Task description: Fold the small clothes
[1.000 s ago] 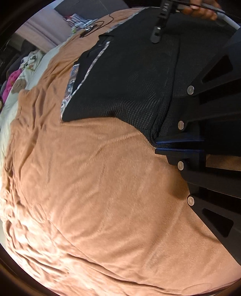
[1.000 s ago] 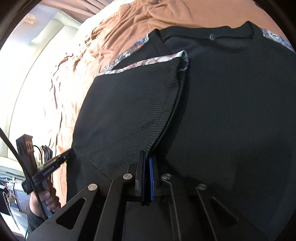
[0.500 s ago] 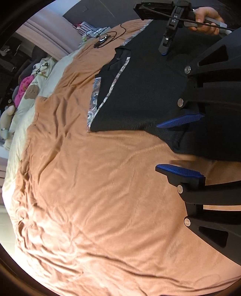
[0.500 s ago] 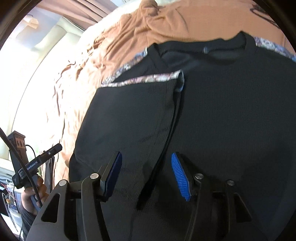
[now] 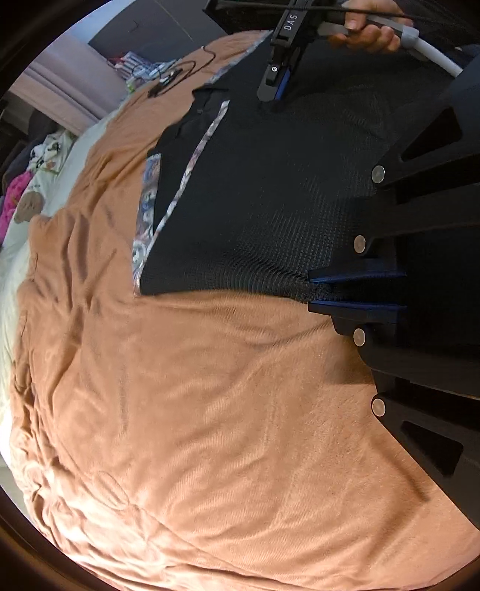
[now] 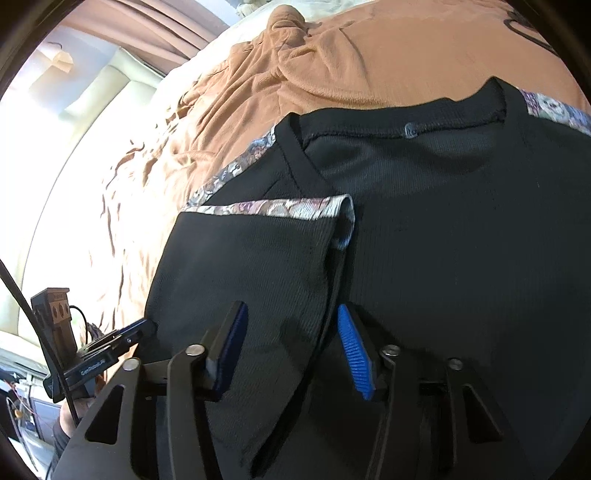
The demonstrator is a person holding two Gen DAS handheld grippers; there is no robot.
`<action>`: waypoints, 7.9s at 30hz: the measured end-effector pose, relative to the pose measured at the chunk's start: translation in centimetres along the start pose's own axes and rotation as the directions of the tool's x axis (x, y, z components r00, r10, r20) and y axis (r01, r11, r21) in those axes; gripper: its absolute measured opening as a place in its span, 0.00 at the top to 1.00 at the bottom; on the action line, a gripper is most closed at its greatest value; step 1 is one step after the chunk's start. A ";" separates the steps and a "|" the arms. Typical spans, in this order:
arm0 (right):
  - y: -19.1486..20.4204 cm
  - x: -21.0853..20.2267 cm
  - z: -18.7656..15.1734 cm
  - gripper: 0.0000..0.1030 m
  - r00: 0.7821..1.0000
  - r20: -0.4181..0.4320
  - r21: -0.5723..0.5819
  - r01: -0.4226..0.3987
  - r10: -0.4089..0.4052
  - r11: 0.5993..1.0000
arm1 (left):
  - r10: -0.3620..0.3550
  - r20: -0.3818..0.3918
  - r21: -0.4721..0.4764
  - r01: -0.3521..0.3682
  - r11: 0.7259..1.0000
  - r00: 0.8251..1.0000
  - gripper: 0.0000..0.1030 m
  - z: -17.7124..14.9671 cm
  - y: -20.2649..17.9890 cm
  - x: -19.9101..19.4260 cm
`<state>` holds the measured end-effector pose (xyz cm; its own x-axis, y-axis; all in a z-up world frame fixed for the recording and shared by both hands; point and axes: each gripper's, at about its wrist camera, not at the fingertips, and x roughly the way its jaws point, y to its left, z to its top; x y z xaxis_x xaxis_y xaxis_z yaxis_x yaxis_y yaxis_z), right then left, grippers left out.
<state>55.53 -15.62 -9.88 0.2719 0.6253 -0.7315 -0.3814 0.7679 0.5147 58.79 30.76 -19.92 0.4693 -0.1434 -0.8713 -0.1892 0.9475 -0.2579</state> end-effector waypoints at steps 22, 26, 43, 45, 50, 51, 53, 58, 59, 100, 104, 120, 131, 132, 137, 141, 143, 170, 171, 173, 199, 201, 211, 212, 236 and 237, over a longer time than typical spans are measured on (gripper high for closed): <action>0.1 -0.9 1.5 0.96 0.991 0.053 0.030 0.118 -0.119 0.993 | 0.038 0.015 -0.090 -0.037 0.995 0.999 0.85 -0.7 2.4 -2.5; 1.9 -1.6 0.2 0.56 0.996 0.034 -0.034 0.080 -0.079 0.996 | 0.044 0.009 -0.083 -0.044 0.996 0.999 0.83 -1.1 2.3 -2.8; 4.6 -2.6 -2.7 0.51 0.985 -0.006 -0.194 0.167 -0.171 0.967 | 0.120 -0.009 -0.074 -0.120 0.990 0.993 0.49 -1.8 0.3 -3.4; 4.0 -4.4 -3.1 0.51 0.983 0.007 -0.173 0.183 -0.185 0.968 | 0.121 0.008 -0.073 -0.120 0.990 0.993 0.39 -2.1 0.1 -4.5; 3.3 -8.5 -4.6 0.50 0.976 0.034 -0.149 0.220 -0.217 0.964 | 0.119 0.033 -0.069 -0.117 0.991 0.992 0.34 -3.0 -1.0 -7.1; 3.2 -9.1 -4.9 0.48 0.975 0.036 -0.143 0.222 -0.219 0.964 | 0.118 0.040 -0.069 -0.115 0.991 0.992 0.30 -3.2 -1.2 -7.6; 3.0 -11.0 -5.6 0.31 0.971 0.055 -0.132 0.238 -0.233 0.962 | 0.114 0.062 -0.073 -0.109 0.991 0.992 0.21 -3.6 -1.9 -8.8; 3.0 -15.6 -7.3 0.15 0.959 0.110 -0.125 0.273 -0.260 0.954 | 0.122 0.122 -0.078 -0.113 0.990 0.985 0.02 -4.6 -3.7 -11.7; 3.0 -16.4 -7.6 0.15 0.957 0.118 -0.124 0.279 -0.265 0.952 | 0.123 0.132 -0.080 -0.113 0.990 0.984 0.01 -4.8 -4.0 -12.3; -6.6 -35.3 -15.5 0.11 0.856 0.307 0.051 0.422 -0.416 0.905 | -0.067 0.249 0.155 0.028 0.988 0.966 0.00 -7.7 -23.9 -16.0; -9.0 -35.5 -15.3 0.11 0.857 0.286 0.126 0.411 -0.430 0.903 | -0.112 0.243 0.156 0.075 0.985 0.964 0.00 -7.4 -24.7 -14.9; -18.1 -33.7 -13.1 0.35 0.906 0.229 0.346 0.266 -0.356 0.900 | -0.155 0.187 0.122 0.134 0.984 0.970 0.23 -6.2 -26.0 -9.2; -22.1 -33.4 -14.1 0.55 0.894 0.197 0.479 0.269 -0.401 0.835 | -0.154 0.165 0.115 0.136 0.984 0.974 0.26 -6.5 -26.0 -7.8; -22.2 -33.4 -14.2 0.55 0.892 0.199 0.487 0.269 -0.406 0.831 | -0.153 0.163 0.118 0.135 0.984 0.975 0.26 -6.5 -26.1 -7.7; -23.0 -32.6 -14.7 0.55 0.884 0.199 0.538 0.263 -0.424 0.801 | -0.146 0.151 0.122 0.128 0.984 0.978 0.26 -6.5 -26.1 -7.2; -23.1 -32.2 -14.4 0.55 0.864 0.229 0.557 0.261 -0.448 0.789 | -0.136 0.141 0.116 0.120 0.986 0.981 0.26 -6.5 -25.7 -6.6; -23.2 -32.0 -14.2 0.55 0.848 0.250 0.569 0.262 -0.467 0.780 | -0.132 0.136 0.112 0.117 0.987 0.982 0.26 -6.6 -25.6 -6.4; -12.6 -34.8 -8.8 0.98 0.845 0.465 0.165 0.211 -0.265 0.963 | -0.121 0.161 0.058 0.113 0.992 0.980 0.26 -6.9 -21.8 -7.9; -12.2 -34.5 -8.7 0.98 0.852 0.460 0.144 0.205 -0.249 0.968 | -0.119 0.164 0.054 0.111 0.992 0.979 0.26 -6.9 -21.5 -8.1; -11.7 -33.9 -8.6 0.98 0.875 0.441 0.094 0.176 -0.199 0.980 | -0.113 0.171 0.045 0.107 0.993 0.979 0.26 -6.9 -20.9 -8.6; -12.4 -29.5 -7.8 0.32 0.996 0.081 -0.026 0.031 -0.029 0.999 | -0.096 0.198 0.011 0.096 0.995 0.975 0.26 -7.0 -19.9 -10.8; -13.8 -30.7 -7.8 0.32 0.994 0.101 0.004 0.046 -0.046 0.999 | -0.102 0.195 0.016 0.100 0.995 0.976 0.26 -7.0 -20.4 -10.6; -18.4 -32.0 -7.1 0.32 0.979 0.173 0.148 0.083 -0.108 0.986 | -0.088 0.172 0.017 0.087 0.996 0.981 0.26 -7.4 -20.2 -9.2; -18.1 -31.3 -7.0 0.32 0.978 0.170 0.160 0.090 -0.117 0.983 | -0.085 0.172 0.015 0.084 0.996 0.981 0.26 -7.4 -19.9 -9.0; -15.1 -23.8 -3.5 0.98 0.957 0.115 0.218 0.236 -0.265 0.947 | -0.056 0.120 -0.072 0.065 0.995 0.991 0.26 -6.5 -13.9 -2.5; -14.5 -23.8 -3.3 0.98 0.959 0.120 0.198 0.231 -0.258 0.953 | -0.058 0.124 -0.070 0.067 0.995 0.991 0.26 -6.5 -13.8 -2.6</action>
<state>51.63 -42.11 -1.44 0.4650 0.4184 -0.7802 -0.1254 0.9035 0.4098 54.57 16.17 -16.80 0.5828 -0.1613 -0.7964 -0.2171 0.9136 -0.3439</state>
